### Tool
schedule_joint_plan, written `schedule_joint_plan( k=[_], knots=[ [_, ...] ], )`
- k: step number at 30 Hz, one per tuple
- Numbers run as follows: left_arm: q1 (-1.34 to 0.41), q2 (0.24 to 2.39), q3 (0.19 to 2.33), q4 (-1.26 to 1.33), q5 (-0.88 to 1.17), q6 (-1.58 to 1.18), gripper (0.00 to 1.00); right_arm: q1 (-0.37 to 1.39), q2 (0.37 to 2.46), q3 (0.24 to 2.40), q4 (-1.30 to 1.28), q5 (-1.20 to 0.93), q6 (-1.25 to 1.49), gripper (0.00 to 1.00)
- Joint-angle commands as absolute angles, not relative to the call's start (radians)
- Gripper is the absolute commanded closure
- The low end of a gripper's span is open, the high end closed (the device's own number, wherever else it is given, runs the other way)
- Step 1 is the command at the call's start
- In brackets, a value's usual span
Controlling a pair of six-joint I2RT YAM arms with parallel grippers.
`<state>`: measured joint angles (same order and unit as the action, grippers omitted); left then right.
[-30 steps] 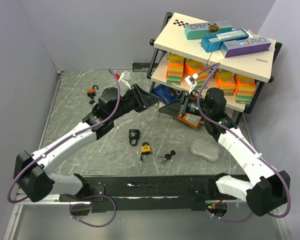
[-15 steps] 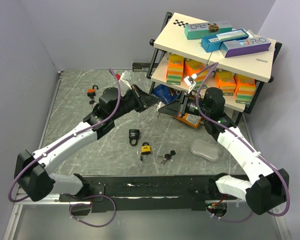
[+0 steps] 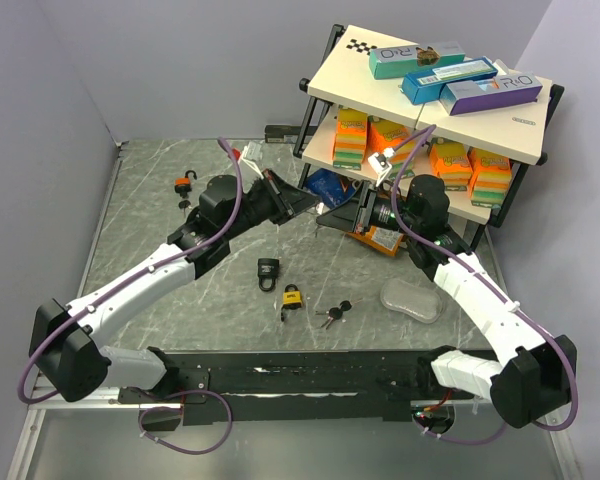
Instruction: Unlock with the key
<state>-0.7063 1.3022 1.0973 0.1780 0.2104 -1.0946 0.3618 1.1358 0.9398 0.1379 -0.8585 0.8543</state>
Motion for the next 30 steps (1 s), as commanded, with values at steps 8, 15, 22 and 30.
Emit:
schedule_joint_plan(
  k=[8, 15, 22, 30],
  knots=[
    [-0.706, 1.256, 1.085, 0.130, 0.113, -1.118, 0.99, 0.348, 1.120, 0.931, 0.201, -0.864, 0.839, 0.38],
    [-0.706, 1.250, 1.065, 0.173, 0.144, -1.118, 0.99, 0.350, 1.086, 0.937, 0.173, -0.833, 0.767, 0.36],
    [-0.706, 1.250, 1.045, 0.233, 0.181, -1.141, 0.99, 0.354, 1.112, 0.925, 0.225, -0.857, 0.810, 0.47],
    [-0.706, 1.238, 1.020, 0.275, 0.186, -1.161, 0.99, 0.360, 1.144, 0.920, 0.236, -0.868, 0.828, 0.54]
  ],
)
